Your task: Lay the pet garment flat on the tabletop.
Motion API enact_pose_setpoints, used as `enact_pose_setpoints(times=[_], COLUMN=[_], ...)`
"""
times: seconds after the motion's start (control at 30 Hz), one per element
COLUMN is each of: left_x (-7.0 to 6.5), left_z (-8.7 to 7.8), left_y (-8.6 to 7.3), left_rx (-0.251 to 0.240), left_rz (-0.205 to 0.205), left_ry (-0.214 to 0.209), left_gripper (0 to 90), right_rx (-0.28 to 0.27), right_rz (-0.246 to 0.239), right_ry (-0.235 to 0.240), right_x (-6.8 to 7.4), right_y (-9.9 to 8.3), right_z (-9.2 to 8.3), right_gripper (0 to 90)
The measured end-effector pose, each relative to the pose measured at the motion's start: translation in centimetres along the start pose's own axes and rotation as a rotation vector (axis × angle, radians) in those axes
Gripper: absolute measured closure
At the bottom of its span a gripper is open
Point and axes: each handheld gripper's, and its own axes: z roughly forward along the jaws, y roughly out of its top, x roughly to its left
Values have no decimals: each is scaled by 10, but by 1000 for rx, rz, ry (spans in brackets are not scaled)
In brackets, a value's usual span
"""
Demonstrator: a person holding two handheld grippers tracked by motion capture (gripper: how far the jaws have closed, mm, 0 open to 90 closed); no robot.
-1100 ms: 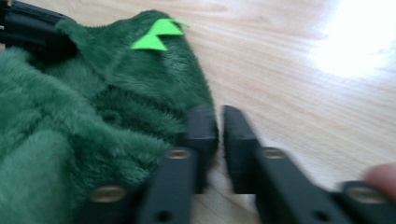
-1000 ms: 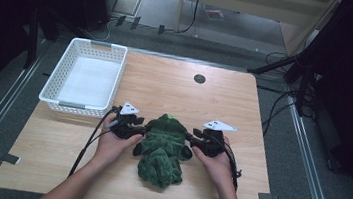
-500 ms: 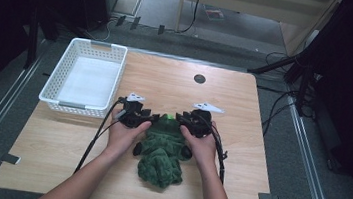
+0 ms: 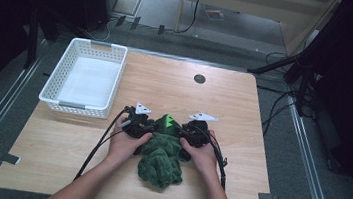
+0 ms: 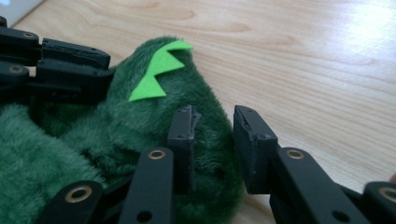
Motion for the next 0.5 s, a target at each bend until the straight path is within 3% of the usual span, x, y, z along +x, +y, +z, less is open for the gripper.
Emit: enact_pose_setpoints(times=[0.07, 0.1, 0.13, 0.2, 0.23, 0.27, 0.3, 0.33, 0.4, 0.43, 0.47, 0.5], left_x=[0, -1, -1, -1, 1, 1, 5, 5, 9, 13, 13, 17], left_z=[0, -1, -2, -4, -9, -9, -12, -12, -9, 1, 1, 16], left_y=[0, 0, 1, 4, 10, 10, 21, 21, 33, 40, 40, 42], left_rx=[-8, -18, -33, -61, -112, -112, -158, -158, -167, -133, -133, -88], left_rz=[1, 11, 21, 25, 33, 33, 29, 29, 23, 22, 22, 20], left_ry=[0, 0, 2, 2, 2, 2, 11, 11, 12, 21, 21, 37], left_gripper=[855, 869, 877, 881, 885, 885, 885, 884, 884, 881, 879, 878], right_rx=[4, 1, 1, -9, -89, -89, -181, -181, -234, -229, -229, -156], right_rz=[-6, -26, -32, -37, -57, -57, -68, -68, -60, -49, -49, -58], right_ry=[-1, 0, -5, -13, -26, -26, -24, -24, -36, -48, -48, -67], right_x=[1, 1, 1, 1, 0, 0, -1, -1, -4, -7, -7, -13], right_y=[-1, -2, -2, 0, 5, 5, 14, 14, 25, 33, 33, 35], right_z=[1, 2, 1, -1, -9, -9, -19, -19, -25, -21, -21, -6], right_gripper=[761, 860, 899, 900, 900, 900, 900, 900, 900, 900, 900, 900])
